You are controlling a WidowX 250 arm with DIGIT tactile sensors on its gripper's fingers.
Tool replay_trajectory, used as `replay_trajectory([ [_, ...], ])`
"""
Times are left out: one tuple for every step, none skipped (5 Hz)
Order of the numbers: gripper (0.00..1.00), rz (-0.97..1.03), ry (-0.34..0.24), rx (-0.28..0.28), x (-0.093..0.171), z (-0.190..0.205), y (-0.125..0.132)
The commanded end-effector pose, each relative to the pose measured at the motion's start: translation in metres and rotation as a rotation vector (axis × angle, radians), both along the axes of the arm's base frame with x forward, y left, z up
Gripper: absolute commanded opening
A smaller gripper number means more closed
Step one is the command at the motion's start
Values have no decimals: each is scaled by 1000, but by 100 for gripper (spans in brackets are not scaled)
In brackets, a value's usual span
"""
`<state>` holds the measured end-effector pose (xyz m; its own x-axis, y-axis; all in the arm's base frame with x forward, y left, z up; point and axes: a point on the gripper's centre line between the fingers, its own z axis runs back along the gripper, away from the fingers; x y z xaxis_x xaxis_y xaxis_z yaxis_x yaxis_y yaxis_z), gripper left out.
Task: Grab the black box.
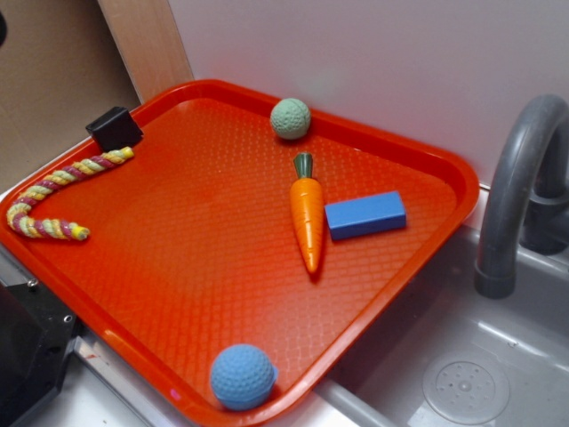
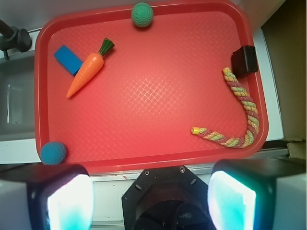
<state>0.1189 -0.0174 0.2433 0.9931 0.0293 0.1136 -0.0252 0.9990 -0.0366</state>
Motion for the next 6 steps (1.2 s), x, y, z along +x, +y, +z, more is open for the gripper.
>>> replay_trajectory([
  [100, 0, 0, 0, 0, 0, 0],
  [100, 96, 42, 25, 14, -28, 44],
  [100, 118, 58, 54, 26, -44, 74],
  [100, 145, 73, 72, 36, -54, 95],
  [100, 130, 85, 100, 46, -64, 118],
  [100, 106, 38, 151, 54, -79, 137],
])
